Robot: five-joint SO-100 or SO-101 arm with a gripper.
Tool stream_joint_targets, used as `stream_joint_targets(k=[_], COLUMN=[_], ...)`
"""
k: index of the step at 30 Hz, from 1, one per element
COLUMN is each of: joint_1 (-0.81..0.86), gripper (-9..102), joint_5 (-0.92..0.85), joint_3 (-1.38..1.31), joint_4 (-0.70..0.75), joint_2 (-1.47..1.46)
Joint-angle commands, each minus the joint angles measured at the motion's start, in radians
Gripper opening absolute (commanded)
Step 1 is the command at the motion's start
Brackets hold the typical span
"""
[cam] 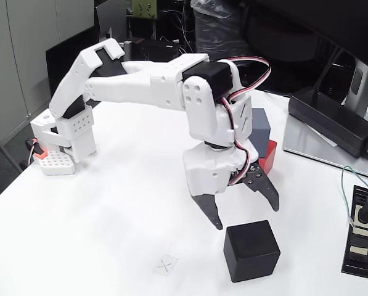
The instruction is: Stack the three blocks in an ordered color.
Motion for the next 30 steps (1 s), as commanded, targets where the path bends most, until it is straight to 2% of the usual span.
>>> stream_joint_targets(k=[1, 14, 30], joint_1=[0.009, 0.009, 0.035], gripper=[33, 33, 33], joint_5=[0.000, 0.000, 0.000], joint_3=[-0.041, -0.025, -0.038], joint_4=[-0.003, -0.071, -0.074], joint_2=[0.028, 0.018, -0.067])
